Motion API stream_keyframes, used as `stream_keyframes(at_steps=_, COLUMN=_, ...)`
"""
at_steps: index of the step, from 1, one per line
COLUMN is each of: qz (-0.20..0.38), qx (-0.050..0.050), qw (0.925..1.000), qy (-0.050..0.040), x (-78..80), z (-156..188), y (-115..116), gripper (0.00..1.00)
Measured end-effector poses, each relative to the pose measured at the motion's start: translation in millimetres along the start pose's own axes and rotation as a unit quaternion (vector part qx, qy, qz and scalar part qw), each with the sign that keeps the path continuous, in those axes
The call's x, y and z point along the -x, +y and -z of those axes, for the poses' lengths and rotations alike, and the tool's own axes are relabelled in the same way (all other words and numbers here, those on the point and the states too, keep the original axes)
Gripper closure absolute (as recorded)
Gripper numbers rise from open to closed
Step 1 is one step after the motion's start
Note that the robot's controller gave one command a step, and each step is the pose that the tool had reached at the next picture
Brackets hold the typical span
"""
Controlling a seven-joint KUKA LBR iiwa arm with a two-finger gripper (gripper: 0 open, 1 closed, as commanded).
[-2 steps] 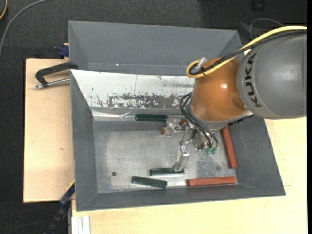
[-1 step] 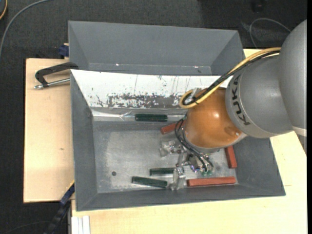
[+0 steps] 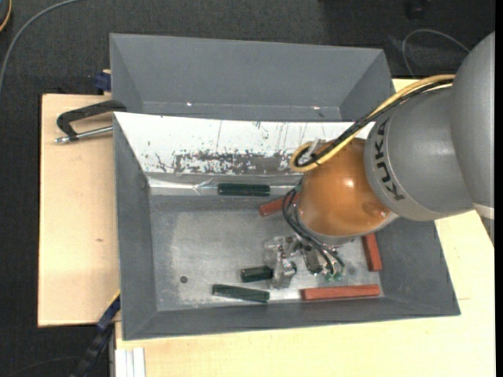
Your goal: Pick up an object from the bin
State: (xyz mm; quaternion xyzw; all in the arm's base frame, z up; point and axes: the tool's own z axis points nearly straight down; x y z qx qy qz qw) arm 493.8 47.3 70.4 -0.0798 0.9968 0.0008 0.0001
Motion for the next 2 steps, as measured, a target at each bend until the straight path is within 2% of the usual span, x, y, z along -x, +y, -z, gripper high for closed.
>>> stream_keyframes(at_steps=1, qz=0.134, qx=-0.003, qw=0.991, qy=-0.0057, x=9.5, z=129.7, y=-91.3, gripper=1.0)
stream_keyframes(at_steps=2, qz=0.303, qx=-0.003, qw=0.953, qy=-0.0066, x=73.5, z=197.3, y=-59.9, gripper=1.0)
